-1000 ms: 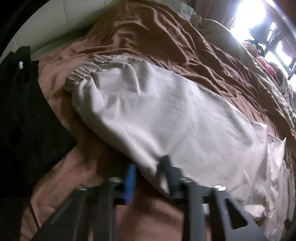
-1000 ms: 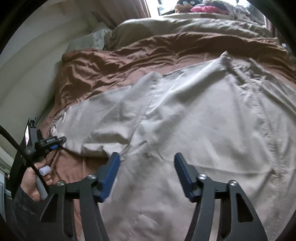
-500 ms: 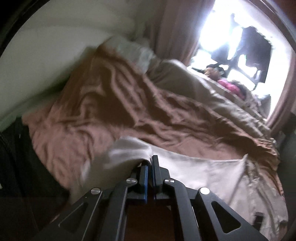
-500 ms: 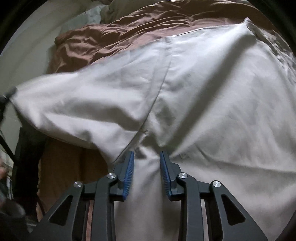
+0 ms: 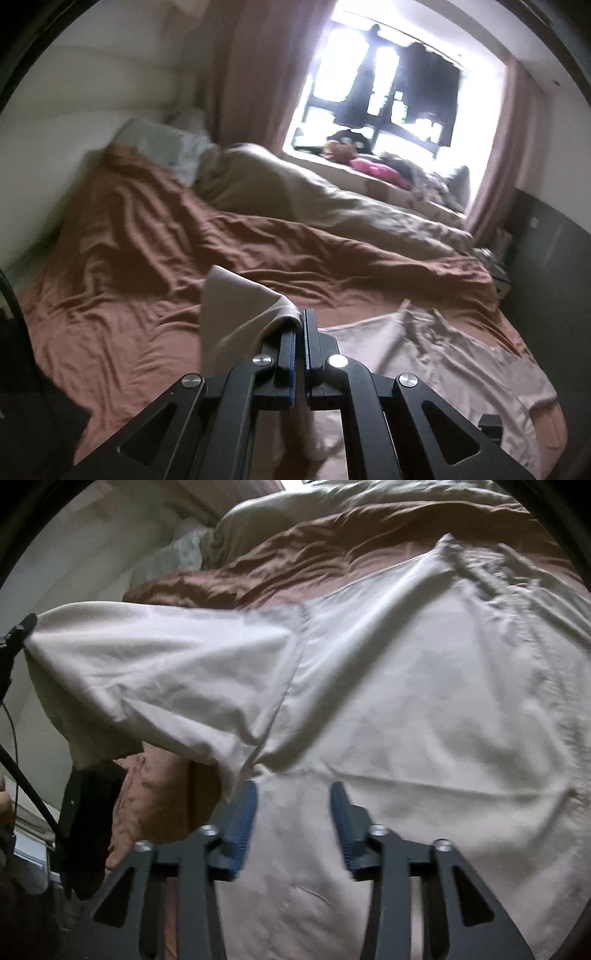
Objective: Fold large clothes
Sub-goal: 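Grasp the jacket sleeve with the left gripper and fold it across the body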
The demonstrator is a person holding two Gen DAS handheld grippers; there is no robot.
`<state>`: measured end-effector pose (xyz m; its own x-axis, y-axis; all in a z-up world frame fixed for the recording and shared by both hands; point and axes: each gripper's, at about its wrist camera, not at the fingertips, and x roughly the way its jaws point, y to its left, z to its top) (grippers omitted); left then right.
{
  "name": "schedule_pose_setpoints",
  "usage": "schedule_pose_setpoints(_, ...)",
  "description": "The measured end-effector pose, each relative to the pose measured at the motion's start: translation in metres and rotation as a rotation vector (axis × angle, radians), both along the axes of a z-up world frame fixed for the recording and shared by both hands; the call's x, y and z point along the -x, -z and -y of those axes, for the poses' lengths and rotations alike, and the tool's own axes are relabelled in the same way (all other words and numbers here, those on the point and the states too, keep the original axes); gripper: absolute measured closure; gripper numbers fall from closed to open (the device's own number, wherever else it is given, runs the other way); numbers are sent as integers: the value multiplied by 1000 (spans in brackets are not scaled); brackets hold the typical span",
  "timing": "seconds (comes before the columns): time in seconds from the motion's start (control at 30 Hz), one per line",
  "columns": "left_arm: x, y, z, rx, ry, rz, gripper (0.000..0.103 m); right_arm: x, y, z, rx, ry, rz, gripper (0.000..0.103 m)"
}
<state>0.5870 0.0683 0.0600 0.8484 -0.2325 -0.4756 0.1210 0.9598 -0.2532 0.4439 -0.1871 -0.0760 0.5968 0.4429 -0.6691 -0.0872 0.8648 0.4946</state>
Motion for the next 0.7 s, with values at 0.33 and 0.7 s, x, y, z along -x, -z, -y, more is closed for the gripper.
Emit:
schedule_pose_setpoints(0.33, 10, 7, 94, -48, 208, 10, 100, 83, -16, 81, -57, 103, 31, 45)
schedule_pose_setpoints(0.7, 12, 49, 187, -68, 408, -128, 100, 143, -16, 133, -77, 188, 19, 45)
